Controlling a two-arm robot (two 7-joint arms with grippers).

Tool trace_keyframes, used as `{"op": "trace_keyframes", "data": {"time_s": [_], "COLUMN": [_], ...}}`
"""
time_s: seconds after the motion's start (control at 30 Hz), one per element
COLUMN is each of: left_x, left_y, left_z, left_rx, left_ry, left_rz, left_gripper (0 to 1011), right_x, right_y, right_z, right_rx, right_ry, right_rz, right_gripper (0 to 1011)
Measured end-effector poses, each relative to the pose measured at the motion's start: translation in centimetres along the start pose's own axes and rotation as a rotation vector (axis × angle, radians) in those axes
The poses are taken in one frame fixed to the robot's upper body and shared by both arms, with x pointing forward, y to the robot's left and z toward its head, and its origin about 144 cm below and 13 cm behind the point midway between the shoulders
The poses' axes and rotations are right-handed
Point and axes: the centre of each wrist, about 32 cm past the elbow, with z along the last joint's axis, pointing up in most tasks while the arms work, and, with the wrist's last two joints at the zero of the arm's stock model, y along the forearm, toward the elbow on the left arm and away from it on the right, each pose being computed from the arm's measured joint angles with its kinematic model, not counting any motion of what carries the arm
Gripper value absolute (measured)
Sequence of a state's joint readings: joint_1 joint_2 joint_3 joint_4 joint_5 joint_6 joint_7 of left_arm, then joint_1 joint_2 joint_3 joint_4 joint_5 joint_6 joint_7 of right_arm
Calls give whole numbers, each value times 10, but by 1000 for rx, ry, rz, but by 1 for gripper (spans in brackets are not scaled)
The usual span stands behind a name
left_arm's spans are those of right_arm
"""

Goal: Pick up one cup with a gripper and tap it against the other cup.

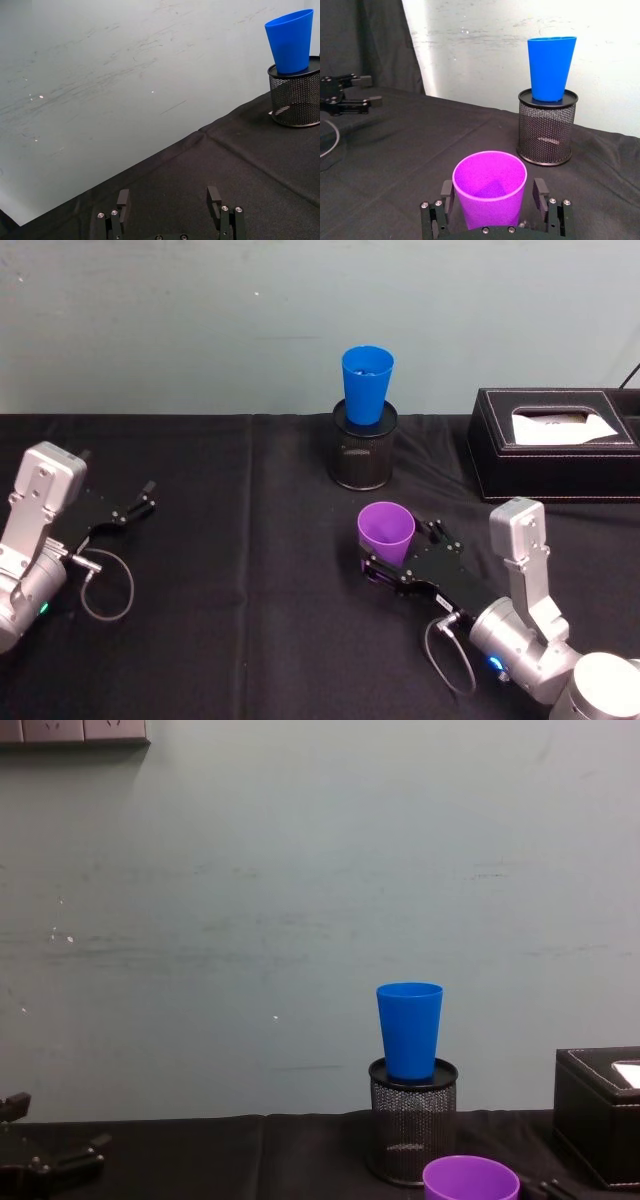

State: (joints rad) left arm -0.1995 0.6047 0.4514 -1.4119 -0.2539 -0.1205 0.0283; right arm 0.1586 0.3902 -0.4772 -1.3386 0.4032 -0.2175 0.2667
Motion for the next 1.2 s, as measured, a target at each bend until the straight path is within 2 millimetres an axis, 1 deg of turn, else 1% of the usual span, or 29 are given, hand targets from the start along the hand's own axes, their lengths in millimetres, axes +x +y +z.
{"op": "trace_keyframes", "data": {"time_s": [0.27, 0.53, 0.6, 0.63, 0.73, 0.77, 0.8, 0.87, 0.93, 1.0, 1.03, 1.13, 1.17, 1.2], "left_x": [0, 0, 0, 0, 0, 0, 0, 0, 0, 0, 0, 0, 0, 0], "left_y": [0, 0, 0, 0, 0, 0, 0, 0, 0, 0, 0, 0, 0, 0], "left_z": [0, 0, 0, 0, 0, 0, 0, 0, 0, 0, 0, 0, 0, 0], "left_rx": [0, 0, 0, 0, 0, 0, 0, 0, 0, 0, 0, 0, 0, 0], "left_ry": [0, 0, 0, 0, 0, 0, 0, 0, 0, 0, 0, 0, 0, 0], "left_rz": [0, 0, 0, 0, 0, 0, 0, 0, 0, 0, 0, 0, 0, 0], "left_gripper": [1000, 1000, 1000, 1000, 1000, 1000, 1000, 1000, 1000, 1000, 1000, 1000, 1000, 1000], "right_x": [1, -1, -1, -2, -3, -3, -3, -4, -5, -5, -5, -4, -4, -4], "right_y": [14, 19, 19, 19, 19, 19, 19, 18, 17, 16, 15, 14, 13, 12], "right_z": [-3, -3, -2, -1, 0, 2, 3, 7, 11, 19, 26, 39, 48, 53], "right_rx": [-3, -5, -2, 0, -1, -1, 0, 4, 5, 7, 7, 10, 11, 14], "right_ry": [0, 5, 7, 7, 5, 5, 4, 4, 2, -7, -14, -23, -27, -28], "right_rz": [-14, 3, 6, 6, 6, 6, 6, 7, 9, 10, 6, -8, -19, -25], "right_gripper": [1003, 996, 965, 920, 873, 820, 812, 771, 761, 748, 743, 735, 735, 735]}}
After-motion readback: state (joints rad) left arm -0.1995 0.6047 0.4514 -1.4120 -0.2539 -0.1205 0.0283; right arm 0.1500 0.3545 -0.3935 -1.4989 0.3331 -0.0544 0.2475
